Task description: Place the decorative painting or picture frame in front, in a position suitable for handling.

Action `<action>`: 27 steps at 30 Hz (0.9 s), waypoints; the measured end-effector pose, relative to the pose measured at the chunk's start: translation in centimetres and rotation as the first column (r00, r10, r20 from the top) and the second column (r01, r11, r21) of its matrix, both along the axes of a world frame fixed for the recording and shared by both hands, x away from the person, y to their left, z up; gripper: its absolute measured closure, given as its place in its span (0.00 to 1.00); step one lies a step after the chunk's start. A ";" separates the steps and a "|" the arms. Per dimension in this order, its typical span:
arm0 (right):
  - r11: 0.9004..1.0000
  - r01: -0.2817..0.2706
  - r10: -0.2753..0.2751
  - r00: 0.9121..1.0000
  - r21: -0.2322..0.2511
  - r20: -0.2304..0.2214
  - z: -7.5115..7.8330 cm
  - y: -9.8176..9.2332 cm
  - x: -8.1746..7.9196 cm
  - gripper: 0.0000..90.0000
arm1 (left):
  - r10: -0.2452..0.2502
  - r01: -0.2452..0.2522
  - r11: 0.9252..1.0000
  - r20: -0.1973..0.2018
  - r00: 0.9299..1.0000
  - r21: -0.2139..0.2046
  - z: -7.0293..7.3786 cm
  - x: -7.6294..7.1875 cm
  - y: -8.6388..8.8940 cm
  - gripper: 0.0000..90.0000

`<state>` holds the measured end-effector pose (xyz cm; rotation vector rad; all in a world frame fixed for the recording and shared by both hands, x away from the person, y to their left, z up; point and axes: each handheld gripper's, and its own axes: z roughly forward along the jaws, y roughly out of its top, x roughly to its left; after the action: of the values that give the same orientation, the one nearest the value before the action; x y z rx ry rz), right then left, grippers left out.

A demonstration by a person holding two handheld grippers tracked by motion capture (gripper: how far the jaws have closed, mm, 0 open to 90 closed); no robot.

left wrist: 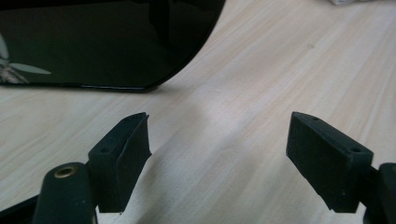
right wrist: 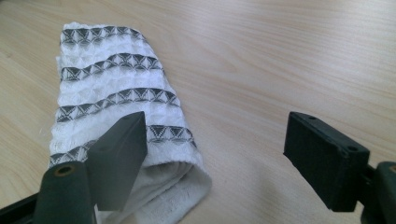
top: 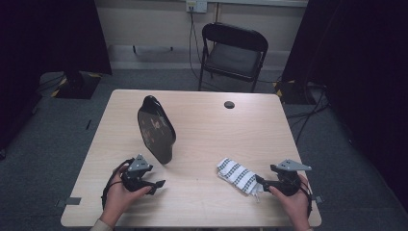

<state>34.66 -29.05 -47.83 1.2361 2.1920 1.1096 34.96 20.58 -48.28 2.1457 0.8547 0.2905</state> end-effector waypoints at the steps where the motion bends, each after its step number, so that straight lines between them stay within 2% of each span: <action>1: 1.000 -0.002 0.002 1.000 0.004 0.001 0.0 0.0 0.0 0.24 | -0.001 0.001 1.000 0.001 1.000 -0.001 0.0 0.0 0.0 0.23; 7: 1.000 -0.017 0.017 1.000 -0.002 -0.008 0.0 0.5 0.0 0.25 | -0.007 0.007 1.000 -0.003 1.000 -0.008 0.0 0.0 -0.1 0.23; 8: 0.999 -0.034 0.034 0.999 0.000 -0.001 0.0 0.8 0.0 0.27 | -0.007 0.007 1.000 -0.001 1.000 -0.002 0.0 -0.1 -0.2 0.23; 16: 0.998 -0.058 0.058 0.998 0.030 0.006 0.5 1.6 0.1 0.30 | -0.014 0.014 1.000 -0.018 1.000 -0.019 -0.1 -0.1 -0.2 0.23; 19: 0.996 -0.084 0.084 0.996 0.028 0.008 0.6 2.5 0.3 0.36 | -0.021 0.021 1.000 -0.028 0.999 -0.013 -0.2 -0.1 -0.4 0.23; 21: 0.995 -0.096 0.096 0.995 0.033 0.009 0.7 3.2 0.4 0.36 | -0.025 0.024 1.000 -0.031 0.999 -0.010 -0.3 -0.2 -0.4 0.23; 26: 0.992 -0.123 0.122 0.992 0.015 0.010 0.6 4.4 0.8 0.42 | -0.025 0.025 1.000 -0.029 0.999 -0.011 -0.4 -0.2 -0.2 0.23; 27: 0.991 -0.132 0.132 0.991 0.008 0.007 0.4 4.6 1.0 0.46 | -0.020 0.020 1.000 -0.035 0.999 -0.016 -0.4 -0.3 -0.2 0.23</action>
<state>35.65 -24.42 -47.43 1.1025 2.2944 1.1729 34.66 20.39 -48.73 2.1492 0.8522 0.2352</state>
